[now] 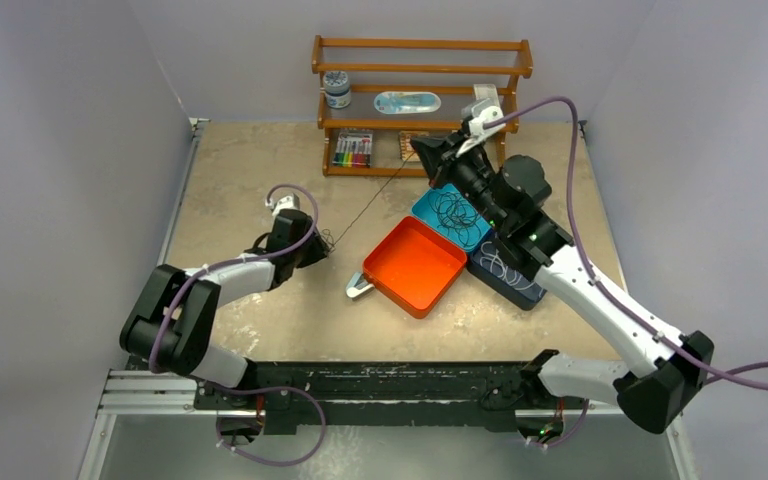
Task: Untangle the cables
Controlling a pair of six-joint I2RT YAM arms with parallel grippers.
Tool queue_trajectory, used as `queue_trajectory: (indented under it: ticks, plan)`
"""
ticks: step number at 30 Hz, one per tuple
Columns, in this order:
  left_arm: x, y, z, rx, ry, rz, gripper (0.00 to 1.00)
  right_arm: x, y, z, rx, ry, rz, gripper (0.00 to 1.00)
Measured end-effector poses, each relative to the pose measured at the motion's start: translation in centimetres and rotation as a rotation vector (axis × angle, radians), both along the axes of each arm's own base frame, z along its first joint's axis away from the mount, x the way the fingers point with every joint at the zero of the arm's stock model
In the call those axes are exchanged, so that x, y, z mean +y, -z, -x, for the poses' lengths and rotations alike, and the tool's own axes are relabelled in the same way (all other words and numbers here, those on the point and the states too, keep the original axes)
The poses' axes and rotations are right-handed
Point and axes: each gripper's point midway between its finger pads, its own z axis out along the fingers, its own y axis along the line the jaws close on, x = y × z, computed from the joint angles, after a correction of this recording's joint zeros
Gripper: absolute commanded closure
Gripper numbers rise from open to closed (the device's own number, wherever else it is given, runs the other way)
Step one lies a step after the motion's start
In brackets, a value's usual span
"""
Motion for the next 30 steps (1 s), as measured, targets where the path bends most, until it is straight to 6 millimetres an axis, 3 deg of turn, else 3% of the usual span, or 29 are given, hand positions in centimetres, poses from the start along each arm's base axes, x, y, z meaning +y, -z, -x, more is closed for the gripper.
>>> queue_trajectory:
  ticks: [4, 17, 23, 30]
  plan:
    - [0.0, 1.0, 0.1, 0.017, -0.001, -0.003, 0.59, -1.6, -0.9, 0.9, -0.009, 0.042, 0.004, 1.0]
    - [-0.5, 0.3, -0.7, -0.028, 0.001, 0.016, 0.59, -7.6, -3.8, 2.4, -0.07, 0.262, 0.009, 1.0]
    - [-0.2, -0.9, -0.7, -0.05, -0.01, 0.015, 0.49, -9.0, -4.1, 2.2, -0.08, 0.328, 0.01, 1.0]
    - [0.8, -2.4, -0.9, -0.083, -0.053, 0.018, 0.47, -12.1, -4.3, 2.3, -0.081, 0.477, 0.02, 1.0]
